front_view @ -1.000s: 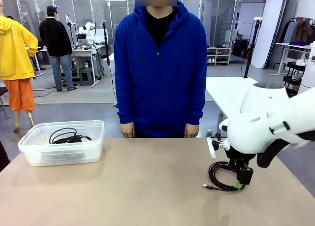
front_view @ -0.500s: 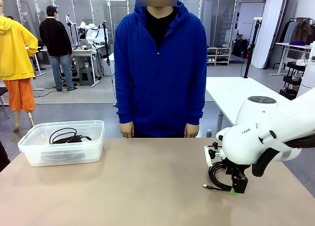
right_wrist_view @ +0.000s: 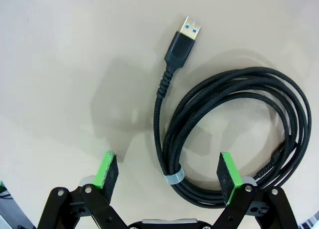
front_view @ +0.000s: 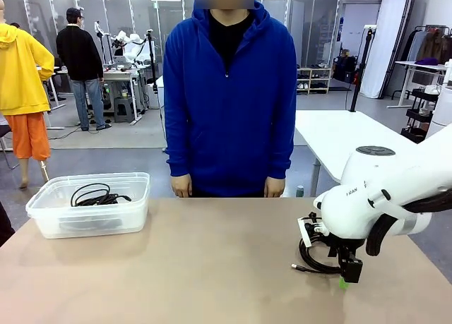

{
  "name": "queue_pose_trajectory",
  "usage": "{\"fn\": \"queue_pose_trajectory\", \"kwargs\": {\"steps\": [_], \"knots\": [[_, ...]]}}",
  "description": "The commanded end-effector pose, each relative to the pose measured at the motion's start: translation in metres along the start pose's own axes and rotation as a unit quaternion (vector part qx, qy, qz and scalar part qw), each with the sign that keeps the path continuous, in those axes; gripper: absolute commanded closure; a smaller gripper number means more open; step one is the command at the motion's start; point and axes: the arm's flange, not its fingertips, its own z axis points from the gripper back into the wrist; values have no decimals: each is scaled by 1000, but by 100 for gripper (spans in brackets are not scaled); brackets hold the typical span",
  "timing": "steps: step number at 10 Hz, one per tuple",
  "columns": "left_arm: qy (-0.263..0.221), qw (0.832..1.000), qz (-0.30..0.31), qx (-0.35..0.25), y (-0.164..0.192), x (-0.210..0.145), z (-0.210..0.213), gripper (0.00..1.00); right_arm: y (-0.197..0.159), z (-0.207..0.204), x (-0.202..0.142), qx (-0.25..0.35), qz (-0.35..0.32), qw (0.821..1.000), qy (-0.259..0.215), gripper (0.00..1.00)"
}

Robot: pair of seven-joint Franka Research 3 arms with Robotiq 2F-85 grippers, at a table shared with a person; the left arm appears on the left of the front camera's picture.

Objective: Organize and store the cables.
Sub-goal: Place the USB Extension Cable into the Organizing box.

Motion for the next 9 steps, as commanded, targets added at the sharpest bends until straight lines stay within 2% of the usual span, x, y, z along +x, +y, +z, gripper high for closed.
{"fn": "queue_pose_trajectory", "kwargs": {"steps": [1, 6, 9], "knots": [[-1, 1000, -9, -2, 0, 0, 0, 0, -9, -1, -8, 4, 22, 1000, -4, 0], [-1, 1000, -9, -2, 0, 0, 0, 0, -12, -6, -11, 28, 30, 999, 4, 0], [-1, 1000, -9, -2, 0, 0, 0, 0, -13, -9, -9, 29, 35, 999, 14, 91]]}}
